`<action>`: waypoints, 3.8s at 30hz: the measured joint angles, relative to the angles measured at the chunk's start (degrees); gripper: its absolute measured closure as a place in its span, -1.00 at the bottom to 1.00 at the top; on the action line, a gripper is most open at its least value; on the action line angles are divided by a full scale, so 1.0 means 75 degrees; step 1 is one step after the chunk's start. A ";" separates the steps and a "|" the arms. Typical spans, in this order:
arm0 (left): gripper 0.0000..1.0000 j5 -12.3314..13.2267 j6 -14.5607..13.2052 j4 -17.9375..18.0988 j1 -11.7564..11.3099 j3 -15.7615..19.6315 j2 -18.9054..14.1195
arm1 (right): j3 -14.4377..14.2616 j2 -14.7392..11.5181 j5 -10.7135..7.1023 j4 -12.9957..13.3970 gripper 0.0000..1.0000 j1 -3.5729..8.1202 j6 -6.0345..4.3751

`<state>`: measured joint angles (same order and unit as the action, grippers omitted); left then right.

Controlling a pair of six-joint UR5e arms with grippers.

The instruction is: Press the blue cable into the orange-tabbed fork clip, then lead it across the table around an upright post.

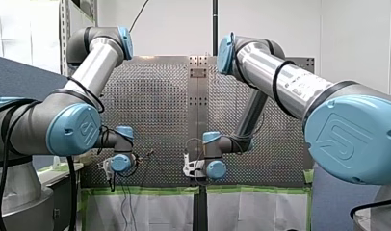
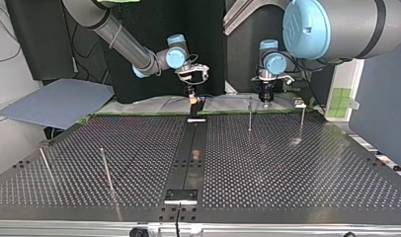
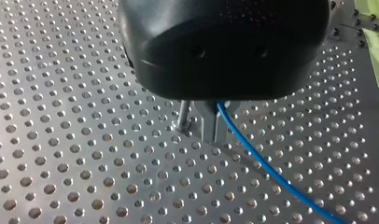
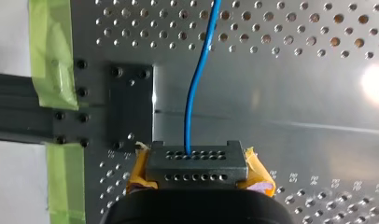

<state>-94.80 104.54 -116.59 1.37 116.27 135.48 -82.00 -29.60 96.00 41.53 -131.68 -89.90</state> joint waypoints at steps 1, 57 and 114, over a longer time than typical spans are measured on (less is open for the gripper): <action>1.00 0.0004 0.0002 -0.0017 -0.0010 -0.0005 -0.0001 | 0.0001 0.0028 0.0035 0.0001 1.00 0.0008 -0.0004; -0.05 -0.0182 -0.0641 -0.0583 -0.0243 -0.0646 -0.0003 | 0.1433 0.0189 0.0046 -0.0801 1.00 0.0500 -0.0025; -1.00 0.2042 -0.0839 -0.0778 -0.0475 0.0922 -0.0995 | 0.1432 0.0190 0.0045 -0.0972 1.00 0.0515 0.0007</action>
<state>-79.48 98.25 -122.42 -2.19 123.19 128.02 -71.26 -28.18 96.34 34.23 -127.81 -89.84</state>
